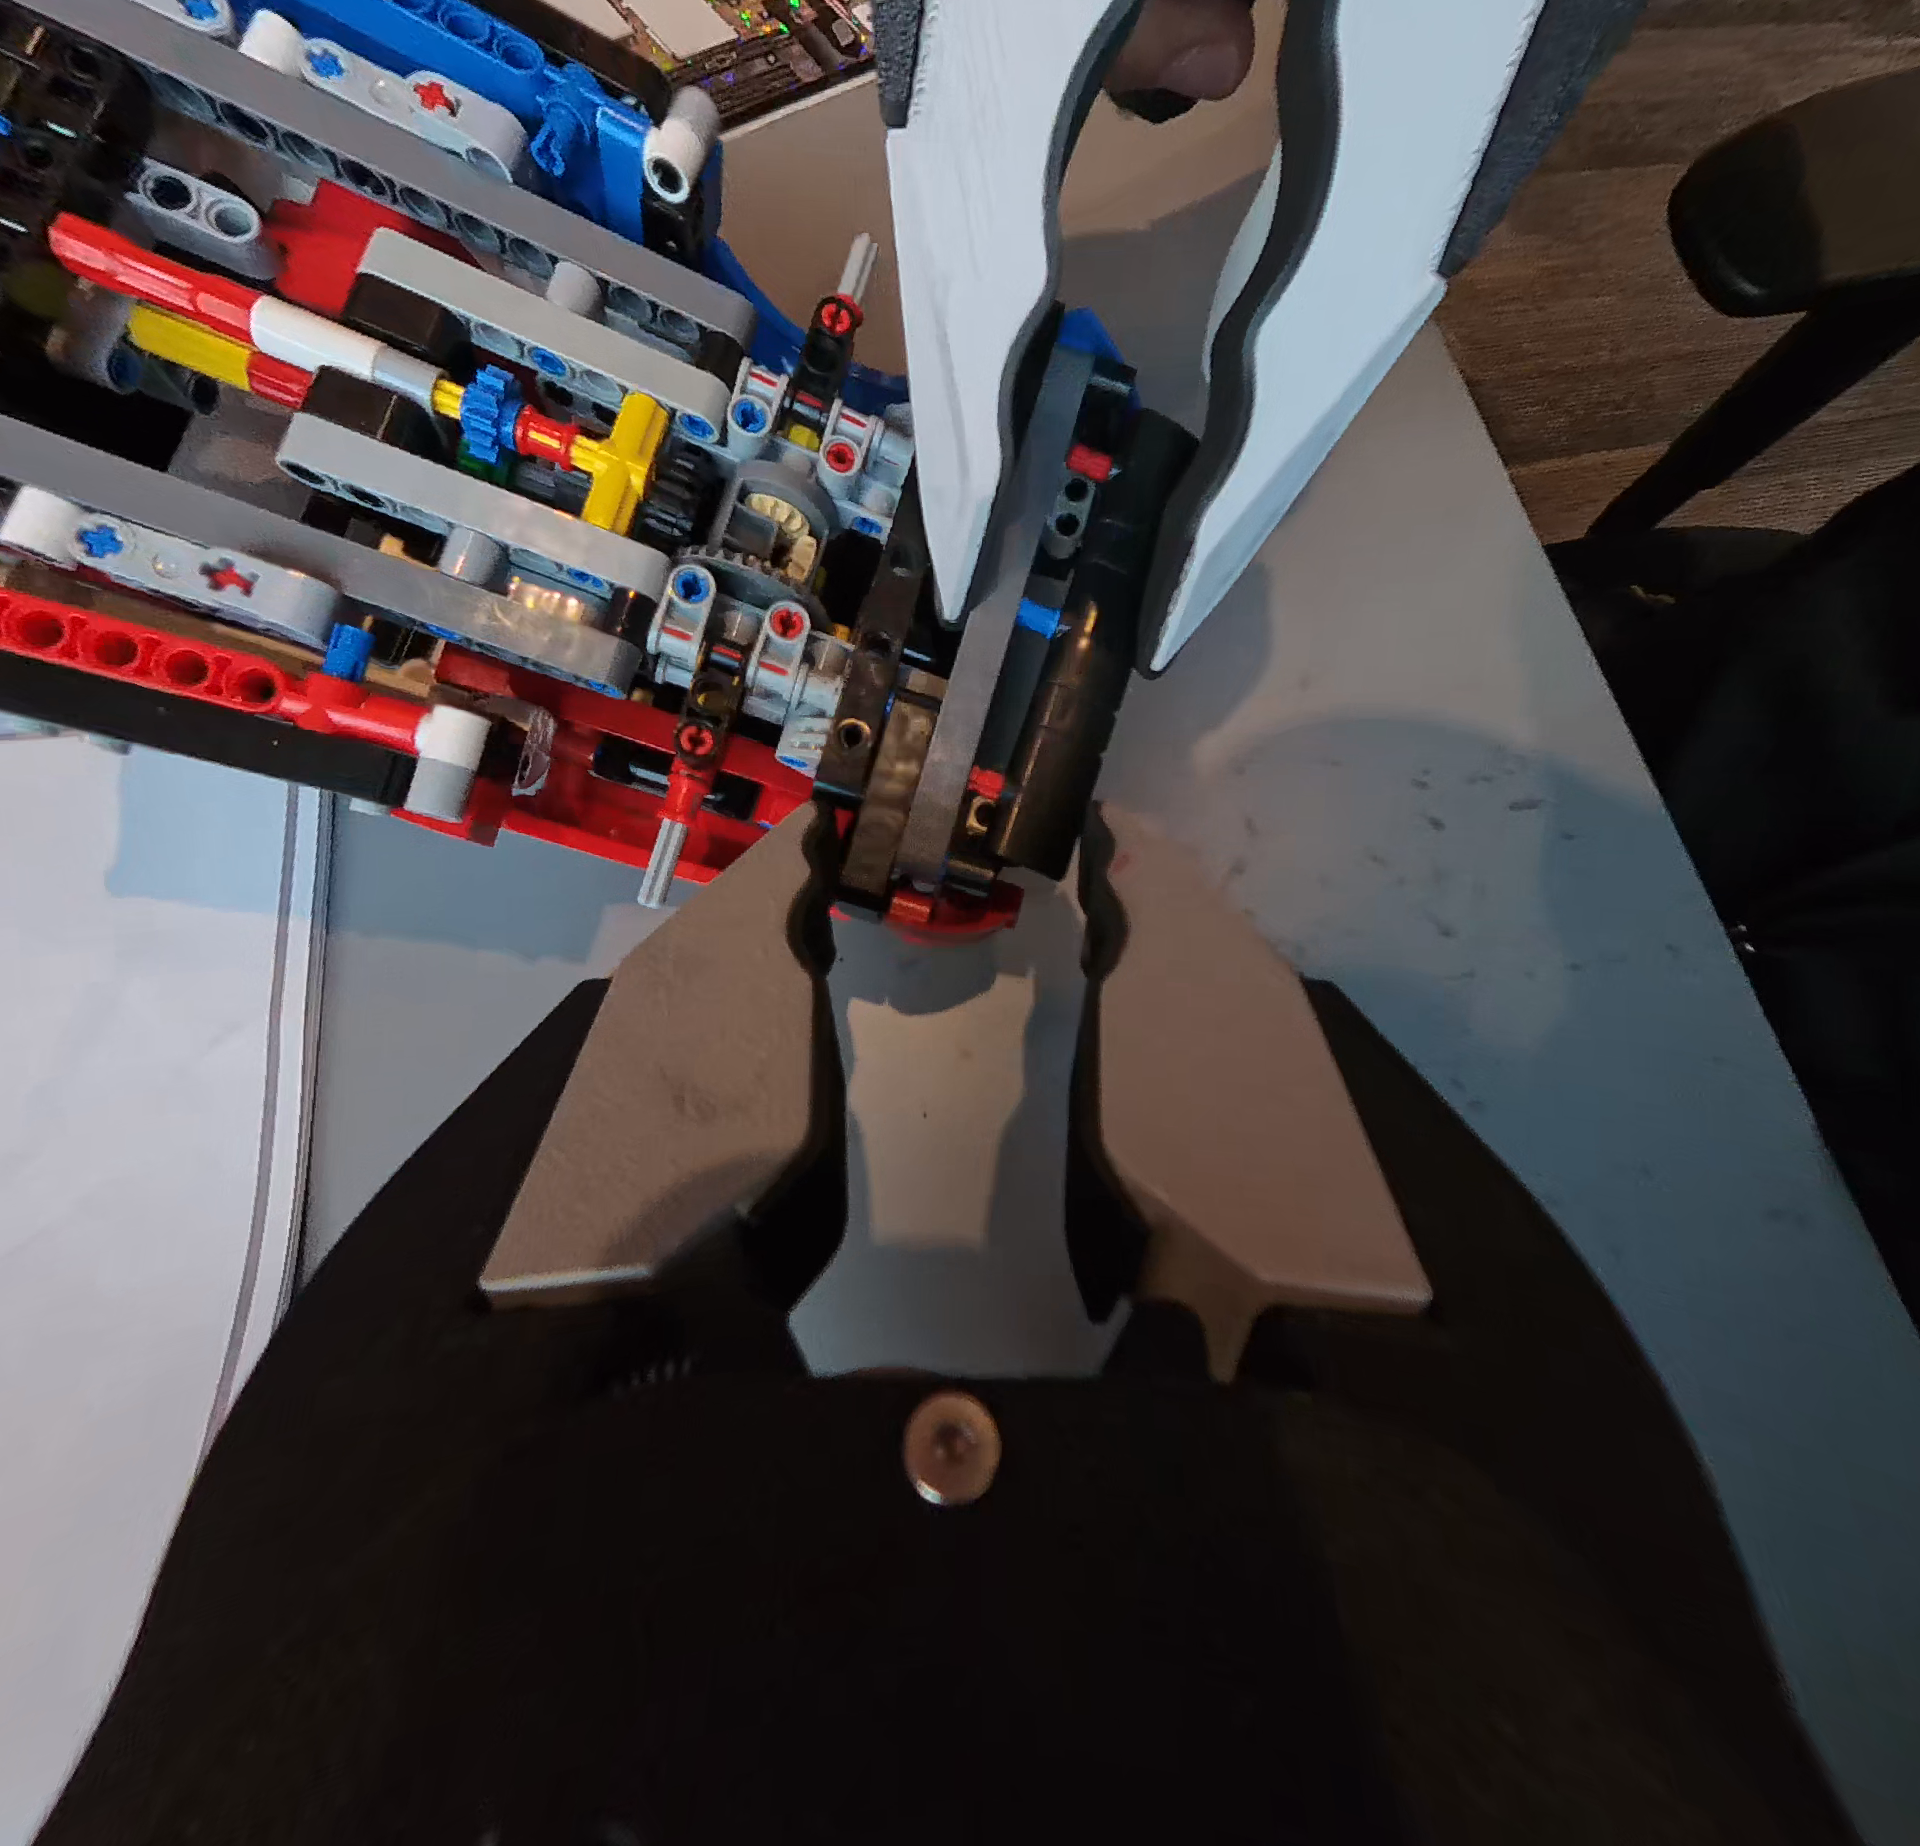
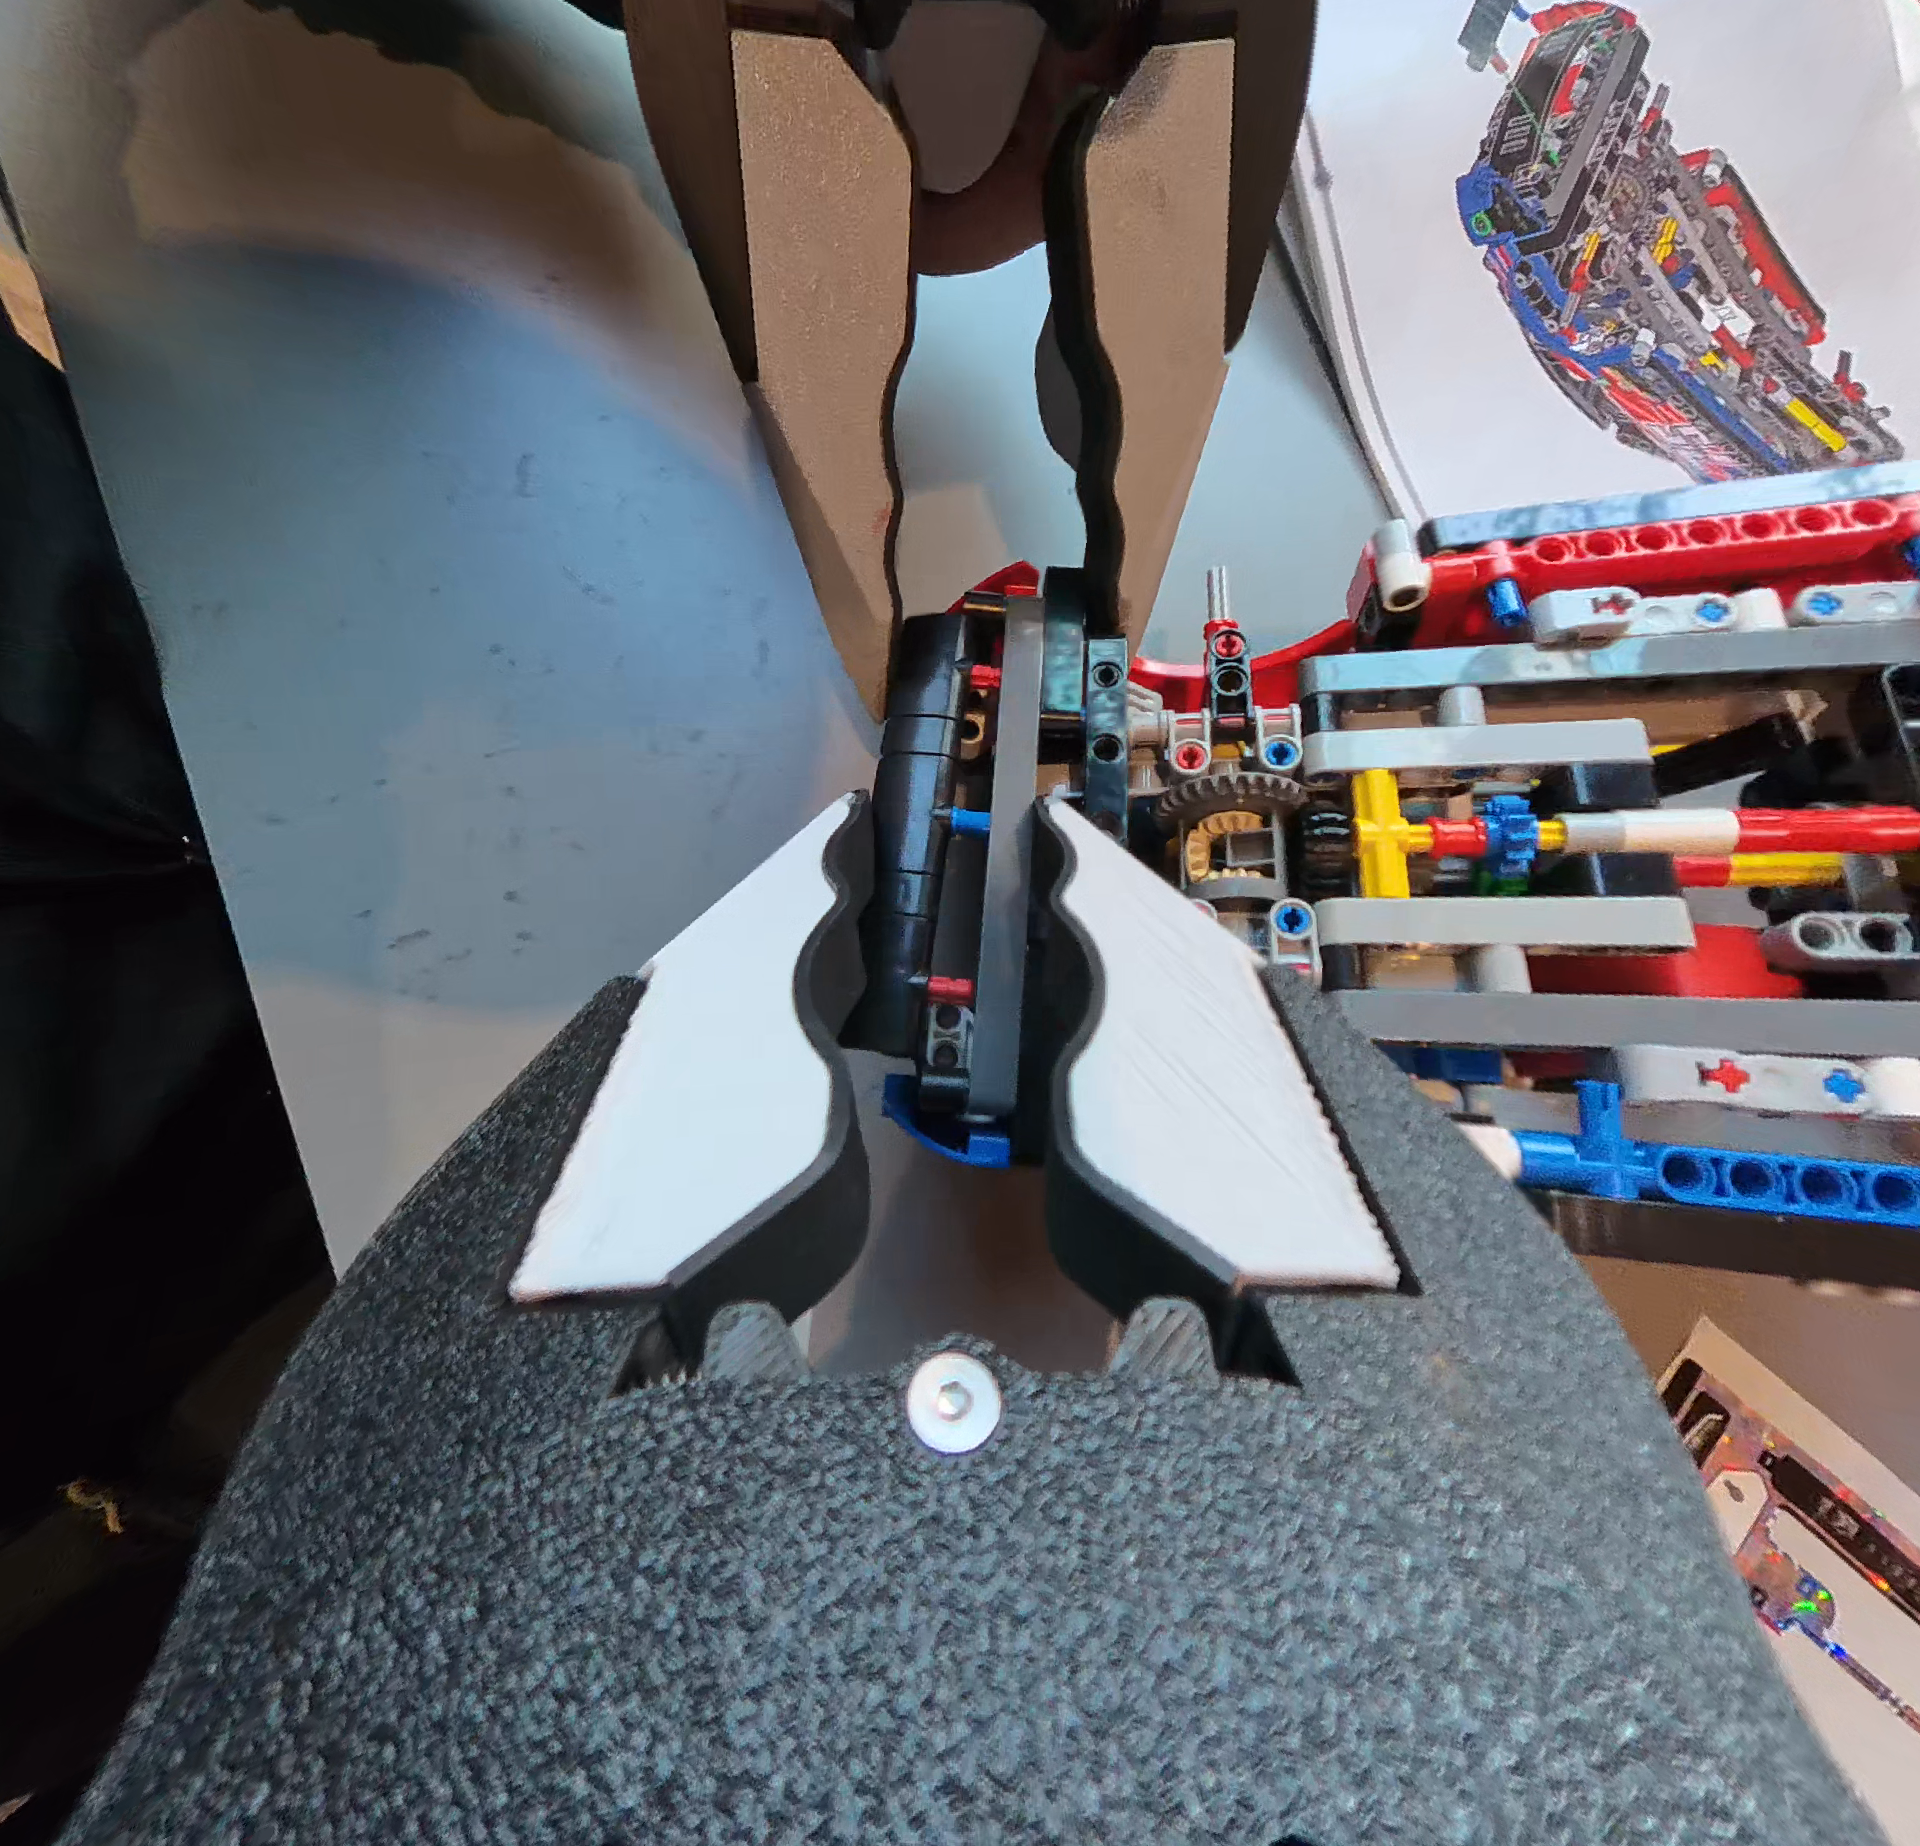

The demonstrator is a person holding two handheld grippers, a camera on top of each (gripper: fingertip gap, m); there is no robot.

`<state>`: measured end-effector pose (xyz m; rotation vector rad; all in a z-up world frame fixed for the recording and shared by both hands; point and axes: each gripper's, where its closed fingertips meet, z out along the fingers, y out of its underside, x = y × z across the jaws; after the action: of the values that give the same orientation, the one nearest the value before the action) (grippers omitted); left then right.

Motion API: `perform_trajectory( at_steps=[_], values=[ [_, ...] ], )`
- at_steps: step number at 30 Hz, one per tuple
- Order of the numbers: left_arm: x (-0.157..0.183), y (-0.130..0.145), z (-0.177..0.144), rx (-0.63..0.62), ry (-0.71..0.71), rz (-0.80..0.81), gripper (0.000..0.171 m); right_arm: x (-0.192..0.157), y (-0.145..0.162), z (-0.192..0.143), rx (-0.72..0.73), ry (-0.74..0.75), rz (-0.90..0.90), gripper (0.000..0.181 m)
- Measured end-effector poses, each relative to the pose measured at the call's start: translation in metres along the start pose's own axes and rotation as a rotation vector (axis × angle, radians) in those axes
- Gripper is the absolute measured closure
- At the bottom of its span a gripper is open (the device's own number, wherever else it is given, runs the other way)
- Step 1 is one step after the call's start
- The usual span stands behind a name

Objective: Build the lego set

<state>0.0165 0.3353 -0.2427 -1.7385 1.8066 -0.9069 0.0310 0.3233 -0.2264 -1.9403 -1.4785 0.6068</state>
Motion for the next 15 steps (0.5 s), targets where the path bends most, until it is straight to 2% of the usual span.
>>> perform_trajectory(
  at_steps=[15],
  values=[
    [0.0005, -0.0067, 0.0003, 0.011, -0.012, -0.053, 0.128, 0.0018, 0.0020, -0.0062, 0.061, -0.081, 0.067, 0.151]
  ],
)
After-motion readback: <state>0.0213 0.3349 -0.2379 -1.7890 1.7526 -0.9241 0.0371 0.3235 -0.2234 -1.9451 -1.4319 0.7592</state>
